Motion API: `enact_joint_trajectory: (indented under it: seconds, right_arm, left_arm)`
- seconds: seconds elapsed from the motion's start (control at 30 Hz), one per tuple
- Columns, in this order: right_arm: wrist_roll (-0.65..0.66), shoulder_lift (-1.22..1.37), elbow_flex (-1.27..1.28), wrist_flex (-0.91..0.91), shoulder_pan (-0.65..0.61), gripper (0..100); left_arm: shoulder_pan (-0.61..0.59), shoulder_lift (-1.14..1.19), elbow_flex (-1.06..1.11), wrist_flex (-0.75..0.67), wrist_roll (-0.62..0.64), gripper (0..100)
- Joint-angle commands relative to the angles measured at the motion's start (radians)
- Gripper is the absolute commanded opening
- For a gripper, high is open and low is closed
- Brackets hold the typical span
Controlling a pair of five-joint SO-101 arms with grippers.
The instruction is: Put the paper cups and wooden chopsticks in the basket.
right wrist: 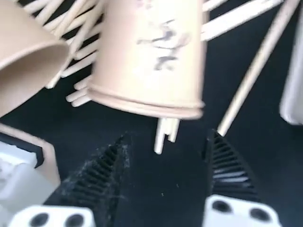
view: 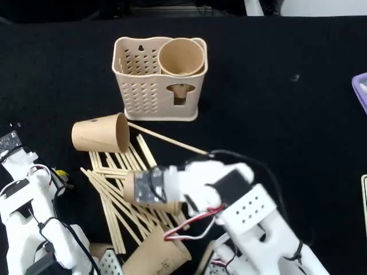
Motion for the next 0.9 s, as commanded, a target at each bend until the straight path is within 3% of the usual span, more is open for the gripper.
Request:
enact_joint_trajectory:
  seconds: [0.0,0.23,0.67,0.87]
  right_arm:
    - [0.02,-0.073,0.061,-0.031,-0.077,25.1]
    - [-0.101,-0.186,0.108,-0.249,-0.126,25.1]
    - [-0.133,-0.196,0.232,-0.473,-0.133,25.0]
    - [-0.181,-0.197,0.232,-0.496,-0.27,25.0]
  left_arm:
    - [0.022,-0.009,0.002,-0.021,0.005,28]
    - [0.022,-0.009,0.002,-0.023,0.005,28]
    - [0.022,-0.009,0.002,-0.023,0.005,28]
    - [0.022,-0.009,0.002,-0.023,0.005,28]
